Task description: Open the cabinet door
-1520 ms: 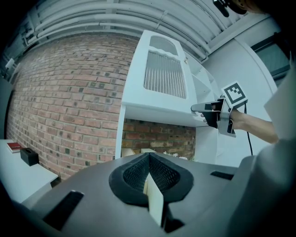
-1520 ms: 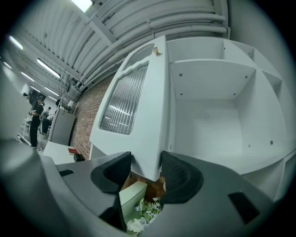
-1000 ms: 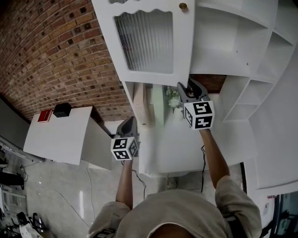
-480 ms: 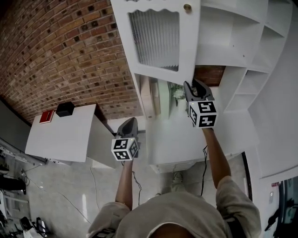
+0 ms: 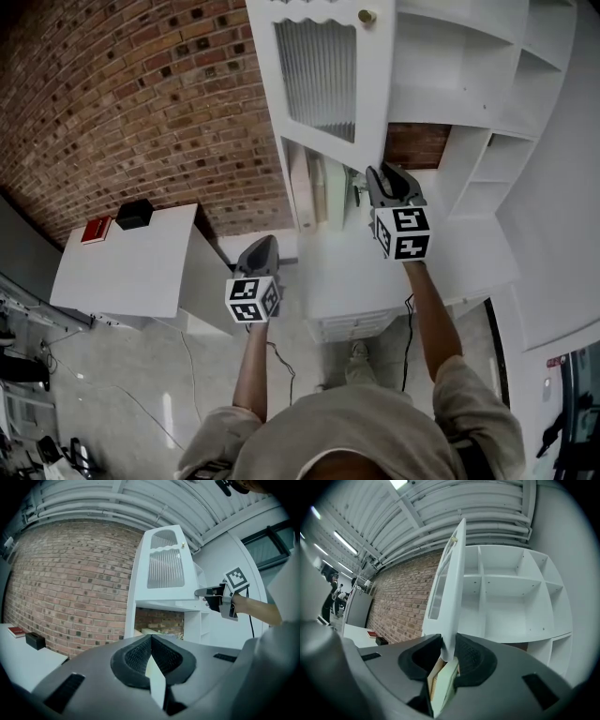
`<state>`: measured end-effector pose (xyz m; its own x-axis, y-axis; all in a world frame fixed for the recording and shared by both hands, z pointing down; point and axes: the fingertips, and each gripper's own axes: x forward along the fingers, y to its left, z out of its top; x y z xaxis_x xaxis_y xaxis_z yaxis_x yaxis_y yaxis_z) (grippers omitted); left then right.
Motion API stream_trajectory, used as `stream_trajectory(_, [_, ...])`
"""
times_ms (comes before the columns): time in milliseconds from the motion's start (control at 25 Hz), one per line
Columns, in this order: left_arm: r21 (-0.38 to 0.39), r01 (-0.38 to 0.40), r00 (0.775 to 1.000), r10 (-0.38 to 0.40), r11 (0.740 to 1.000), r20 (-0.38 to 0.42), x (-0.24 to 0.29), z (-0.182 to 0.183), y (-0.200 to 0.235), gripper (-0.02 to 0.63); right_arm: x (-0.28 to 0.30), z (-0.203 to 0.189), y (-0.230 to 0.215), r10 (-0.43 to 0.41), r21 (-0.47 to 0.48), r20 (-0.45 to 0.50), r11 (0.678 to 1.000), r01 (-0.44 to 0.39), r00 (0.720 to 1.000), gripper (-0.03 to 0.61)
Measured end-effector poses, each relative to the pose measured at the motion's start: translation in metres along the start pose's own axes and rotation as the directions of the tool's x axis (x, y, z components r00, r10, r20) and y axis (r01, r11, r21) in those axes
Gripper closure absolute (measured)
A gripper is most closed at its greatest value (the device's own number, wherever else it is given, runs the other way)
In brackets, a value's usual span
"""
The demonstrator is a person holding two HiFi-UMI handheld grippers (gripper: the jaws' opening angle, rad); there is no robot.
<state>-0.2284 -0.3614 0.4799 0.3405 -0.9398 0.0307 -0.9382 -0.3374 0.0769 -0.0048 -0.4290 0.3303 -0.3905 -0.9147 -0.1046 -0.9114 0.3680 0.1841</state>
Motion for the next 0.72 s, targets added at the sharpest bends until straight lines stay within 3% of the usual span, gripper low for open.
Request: stream_trajectory(720, [-0.013,-0.076,0.997,0.076,0.997,0.015,-0.087,-0.002,0.031,0.588,-0.031,0.018,0.087,0.02,0.018,0.014,1.0,-0.021,1.0,0.491])
